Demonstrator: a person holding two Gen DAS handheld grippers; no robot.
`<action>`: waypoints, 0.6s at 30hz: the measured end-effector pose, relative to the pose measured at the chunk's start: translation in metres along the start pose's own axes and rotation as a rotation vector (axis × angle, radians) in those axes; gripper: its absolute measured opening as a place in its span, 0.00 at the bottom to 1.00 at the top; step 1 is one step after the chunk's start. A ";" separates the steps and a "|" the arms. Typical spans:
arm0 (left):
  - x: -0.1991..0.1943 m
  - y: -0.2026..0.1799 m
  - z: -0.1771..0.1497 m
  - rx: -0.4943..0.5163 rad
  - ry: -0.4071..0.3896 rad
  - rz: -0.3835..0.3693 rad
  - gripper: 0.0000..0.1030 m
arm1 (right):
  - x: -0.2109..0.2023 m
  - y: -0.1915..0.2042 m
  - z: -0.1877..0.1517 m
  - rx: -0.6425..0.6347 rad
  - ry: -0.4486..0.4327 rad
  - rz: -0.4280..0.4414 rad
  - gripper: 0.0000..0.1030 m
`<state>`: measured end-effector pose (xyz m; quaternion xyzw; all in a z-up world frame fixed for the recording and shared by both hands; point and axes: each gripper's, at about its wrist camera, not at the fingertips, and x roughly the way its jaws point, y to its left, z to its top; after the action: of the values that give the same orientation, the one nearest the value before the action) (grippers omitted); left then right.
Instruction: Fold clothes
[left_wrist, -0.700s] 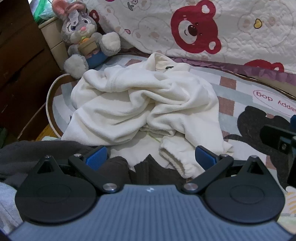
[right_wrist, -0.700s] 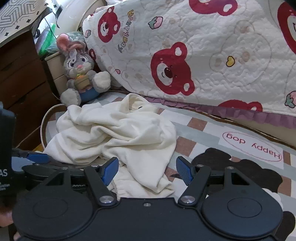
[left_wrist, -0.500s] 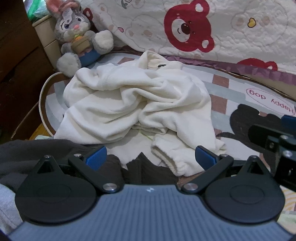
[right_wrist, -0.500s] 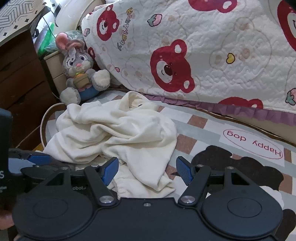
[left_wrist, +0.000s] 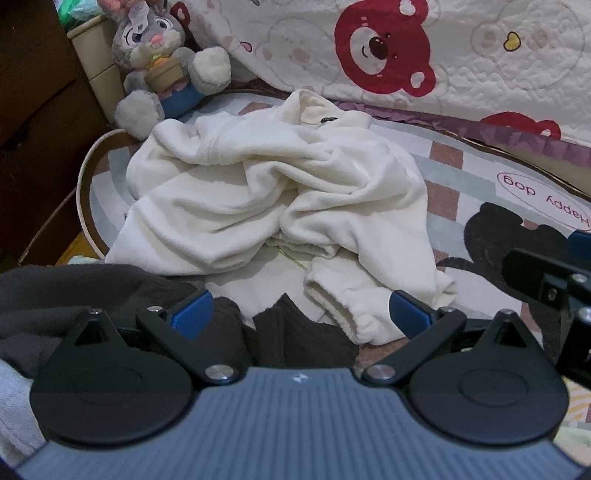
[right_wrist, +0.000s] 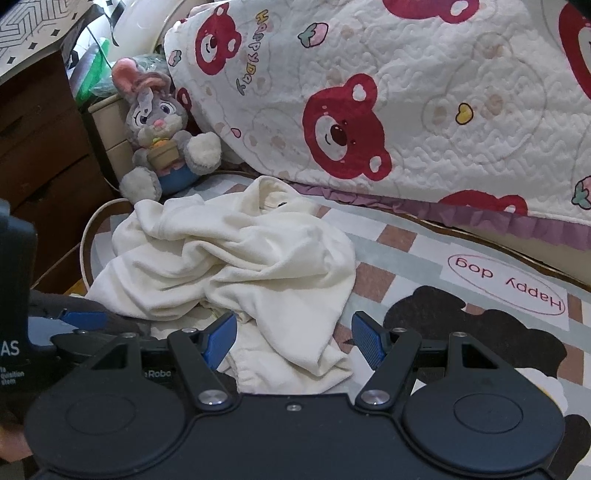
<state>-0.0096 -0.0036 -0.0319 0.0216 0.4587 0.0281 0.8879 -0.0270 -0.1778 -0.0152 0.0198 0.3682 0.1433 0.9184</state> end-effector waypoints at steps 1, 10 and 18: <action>0.001 0.001 0.000 -0.002 0.002 -0.001 1.00 | 0.000 -0.001 0.000 0.000 0.001 0.003 0.71; 0.003 0.001 -0.001 -0.005 0.012 -0.018 1.00 | 0.003 0.001 0.000 -0.011 0.012 0.016 0.71; 0.004 0.002 -0.003 -0.010 0.014 -0.023 1.00 | 0.006 0.001 -0.001 -0.012 0.023 0.012 0.71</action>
<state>-0.0096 -0.0016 -0.0363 0.0116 0.4648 0.0202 0.8851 -0.0235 -0.1754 -0.0203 0.0148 0.3778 0.1510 0.9134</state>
